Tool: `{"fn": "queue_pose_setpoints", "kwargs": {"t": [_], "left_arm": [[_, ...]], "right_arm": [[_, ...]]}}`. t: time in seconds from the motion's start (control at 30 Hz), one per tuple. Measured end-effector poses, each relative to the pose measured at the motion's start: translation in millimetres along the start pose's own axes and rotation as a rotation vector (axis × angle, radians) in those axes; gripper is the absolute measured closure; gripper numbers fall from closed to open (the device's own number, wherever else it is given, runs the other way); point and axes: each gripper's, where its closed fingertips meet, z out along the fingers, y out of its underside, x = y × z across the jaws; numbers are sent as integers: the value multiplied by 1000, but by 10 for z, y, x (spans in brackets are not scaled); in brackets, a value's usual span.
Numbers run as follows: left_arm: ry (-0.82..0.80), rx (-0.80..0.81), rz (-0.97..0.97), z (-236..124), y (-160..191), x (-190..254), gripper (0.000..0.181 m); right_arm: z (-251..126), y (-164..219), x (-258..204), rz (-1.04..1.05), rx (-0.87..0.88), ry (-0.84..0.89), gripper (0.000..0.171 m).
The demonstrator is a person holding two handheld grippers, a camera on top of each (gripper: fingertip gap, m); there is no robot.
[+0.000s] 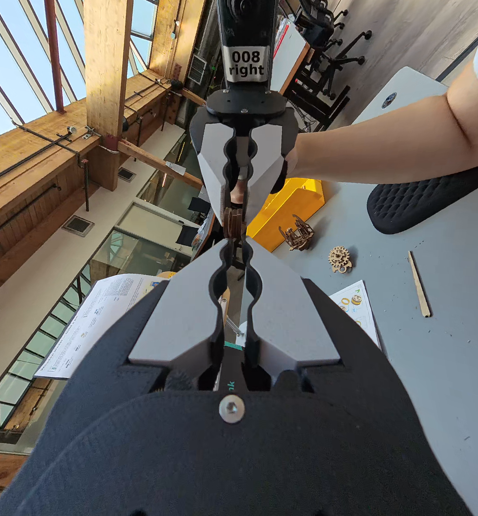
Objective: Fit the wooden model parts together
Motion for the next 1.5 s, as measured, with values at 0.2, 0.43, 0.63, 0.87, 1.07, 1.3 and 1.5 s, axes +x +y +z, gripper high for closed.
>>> {"fn": "queue_pose_setpoints", "kwargs": {"t": [0.2,0.43,0.63,0.87,1.07,1.3,1.5], "left_arm": [[-26,69,15,-71,-137,-34,172],[-21,79,34,-73,-170,-4,173],[-20,57,33,-59,-161,-7,173],[-6,40,-28,-38,-138,-62,173],[-2,26,-70,-1,-129,-82,173],[-69,106,-90,-9,-181,-154,172],[-79,179,-158,-40,-215,-183,171]], "right_arm": [[-52,4,1,4,-11,-7,162],[-52,17,-23,0,-29,-20,162],[-61,29,-26,29,-24,-31,162],[-65,53,33,85,-22,-17,162],[-104,71,58,118,-10,-25,162],[-120,32,125,148,101,1,162],[-123,-27,160,257,303,-24,162]]}}
